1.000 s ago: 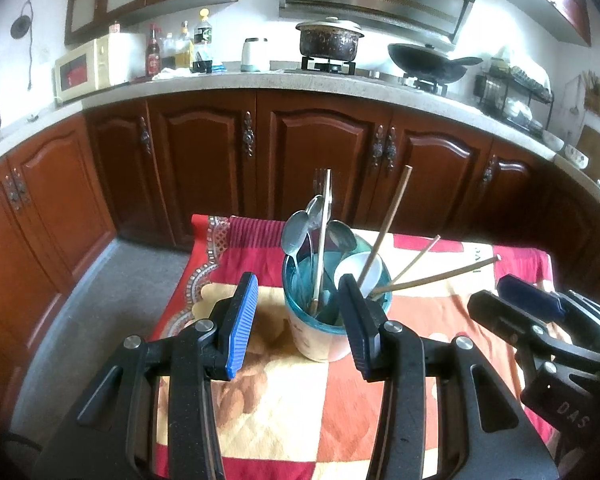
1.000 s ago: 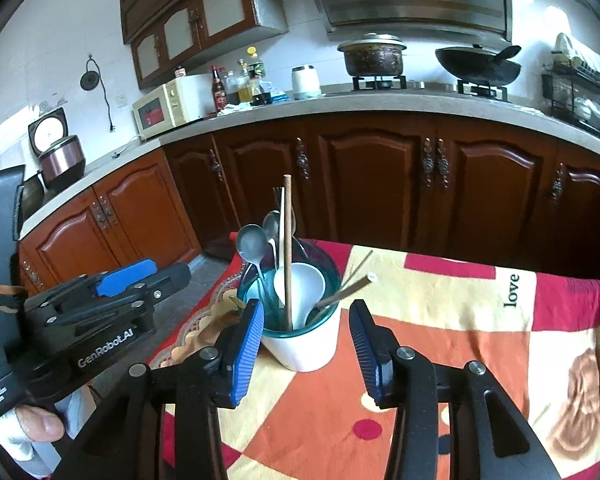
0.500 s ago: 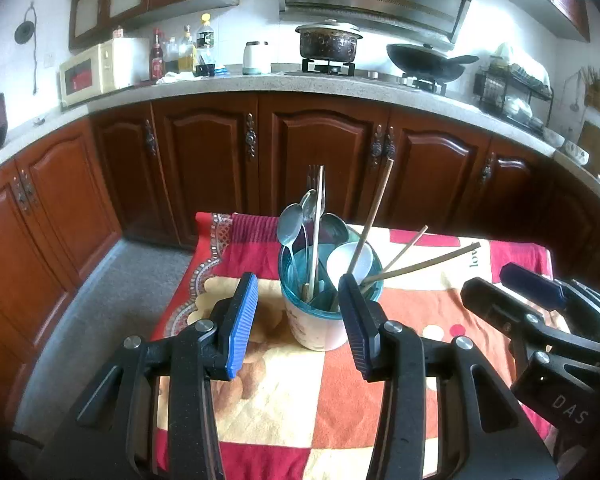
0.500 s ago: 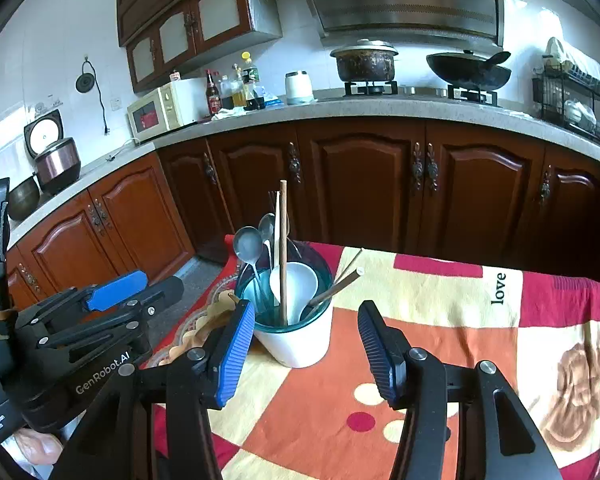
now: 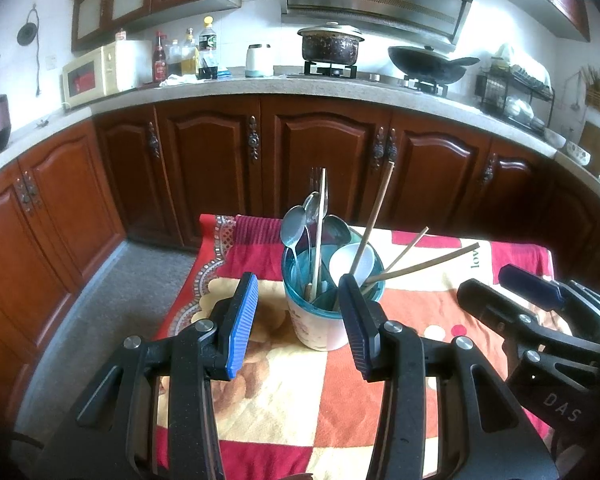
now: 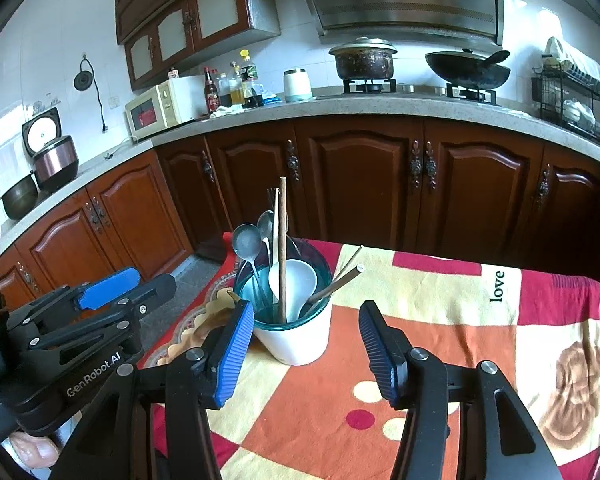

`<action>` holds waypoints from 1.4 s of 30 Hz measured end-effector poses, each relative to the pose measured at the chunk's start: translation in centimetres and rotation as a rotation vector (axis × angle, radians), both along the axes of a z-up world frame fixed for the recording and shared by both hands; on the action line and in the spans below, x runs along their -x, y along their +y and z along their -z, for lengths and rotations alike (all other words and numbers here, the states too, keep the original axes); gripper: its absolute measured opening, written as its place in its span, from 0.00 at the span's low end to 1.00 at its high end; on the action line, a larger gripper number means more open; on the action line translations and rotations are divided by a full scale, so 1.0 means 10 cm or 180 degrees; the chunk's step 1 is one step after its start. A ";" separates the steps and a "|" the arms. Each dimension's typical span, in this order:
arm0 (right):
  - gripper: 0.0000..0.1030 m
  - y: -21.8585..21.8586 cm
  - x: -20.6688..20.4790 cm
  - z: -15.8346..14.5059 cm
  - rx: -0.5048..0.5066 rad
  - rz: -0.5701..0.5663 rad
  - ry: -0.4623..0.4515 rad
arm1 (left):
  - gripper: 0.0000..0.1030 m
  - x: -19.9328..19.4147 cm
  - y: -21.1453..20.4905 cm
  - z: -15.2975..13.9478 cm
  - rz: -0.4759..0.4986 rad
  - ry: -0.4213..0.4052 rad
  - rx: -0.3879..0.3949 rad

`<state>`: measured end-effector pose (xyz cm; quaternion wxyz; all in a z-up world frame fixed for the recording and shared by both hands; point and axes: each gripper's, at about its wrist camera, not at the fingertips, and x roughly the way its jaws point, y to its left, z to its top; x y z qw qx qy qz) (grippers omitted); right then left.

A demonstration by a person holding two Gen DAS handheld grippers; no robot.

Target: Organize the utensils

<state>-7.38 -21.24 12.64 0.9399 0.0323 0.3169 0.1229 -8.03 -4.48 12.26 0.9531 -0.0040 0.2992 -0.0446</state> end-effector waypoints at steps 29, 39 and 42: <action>0.55 -0.02 -0.03 0.03 0.0012 0.0010 0.0025 | 0.40 0.02 0.00 -0.03 -0.0016 -0.0009 -0.0011; 0.55 -0.01 -0.05 0.08 0.0010 0.0010 0.0066 | 0.40 0.01 0.00 -0.03 -0.0024 -0.0019 -0.0007; 0.55 -0.01 -0.06 0.09 0.0014 0.0005 0.0062 | 0.40 0.01 0.01 -0.03 -0.0021 -0.0016 -0.0006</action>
